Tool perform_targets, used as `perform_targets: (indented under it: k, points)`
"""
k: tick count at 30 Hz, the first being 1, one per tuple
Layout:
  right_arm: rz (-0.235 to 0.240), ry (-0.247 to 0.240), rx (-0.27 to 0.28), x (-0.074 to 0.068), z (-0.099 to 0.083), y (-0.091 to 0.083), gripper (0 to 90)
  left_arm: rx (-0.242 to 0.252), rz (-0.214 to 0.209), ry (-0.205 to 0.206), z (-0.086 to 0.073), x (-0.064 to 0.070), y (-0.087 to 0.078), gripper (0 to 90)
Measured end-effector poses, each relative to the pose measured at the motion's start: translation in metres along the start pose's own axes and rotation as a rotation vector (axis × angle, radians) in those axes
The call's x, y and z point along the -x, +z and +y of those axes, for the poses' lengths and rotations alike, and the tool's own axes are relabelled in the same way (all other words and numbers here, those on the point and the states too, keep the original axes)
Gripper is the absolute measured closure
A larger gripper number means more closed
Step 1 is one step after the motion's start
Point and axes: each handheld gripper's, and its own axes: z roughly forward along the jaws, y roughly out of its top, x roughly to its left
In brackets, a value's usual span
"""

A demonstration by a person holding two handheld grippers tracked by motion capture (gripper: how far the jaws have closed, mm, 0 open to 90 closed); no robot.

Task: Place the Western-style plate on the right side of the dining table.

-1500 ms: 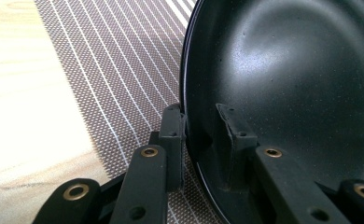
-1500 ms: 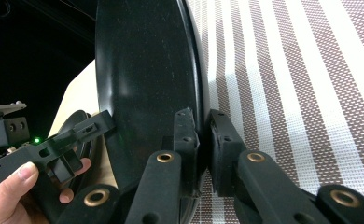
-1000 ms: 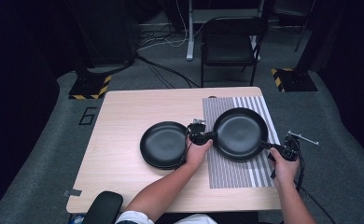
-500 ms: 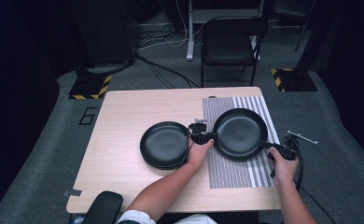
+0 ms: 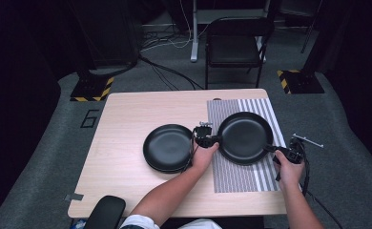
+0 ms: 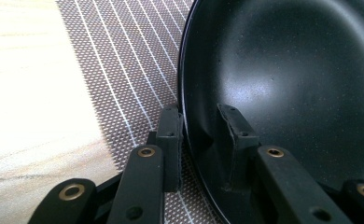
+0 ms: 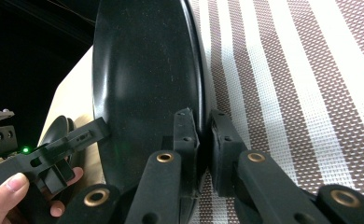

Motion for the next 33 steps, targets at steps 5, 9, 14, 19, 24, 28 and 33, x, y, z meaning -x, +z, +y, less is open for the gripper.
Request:
perform_targets:
  k: [5, 9, 14, 19, 24, 28, 33]
  points:
    - [-0.024, -0.019, -0.004, -0.001, -0.002, 0.003, 80.1, -0.019, 0.035, 0.023, -0.002, 0.002, 0.001, 69.2]
    - [-0.060, -0.032, -0.014, -0.002, -0.005, 0.006, 77.2, -0.024, 0.022, 0.003, -0.003, 0.000, 0.003, 68.7]
    - [-0.064, -0.026, -0.010, -0.002, -0.005, 0.006, 77.3, -0.028, 0.020, 0.001, -0.002, -0.001, 0.003, 68.6]
    - [-0.075, -0.023, -0.002, -0.002, -0.006, 0.007, 76.7, -0.027, 0.015, -0.004, -0.003, -0.001, 0.003, 68.5]
    - [-0.079, -0.004, -0.003, 0.002, -0.008, 0.008, 75.2, -0.027, 0.014, 0.001, -0.002, 0.000, 0.004, 67.7]
    - [-0.123, -0.020, -0.019, 0.003, -0.012, 0.010, 71.8, -0.035, -0.014, 0.013, -0.003, 0.002, 0.005, 63.2]
    - [-0.151, -0.055, -0.018, 0.001, -0.017, 0.011, 70.4, -0.045, -0.011, 0.021, -0.004, 0.004, 0.005, 61.4]
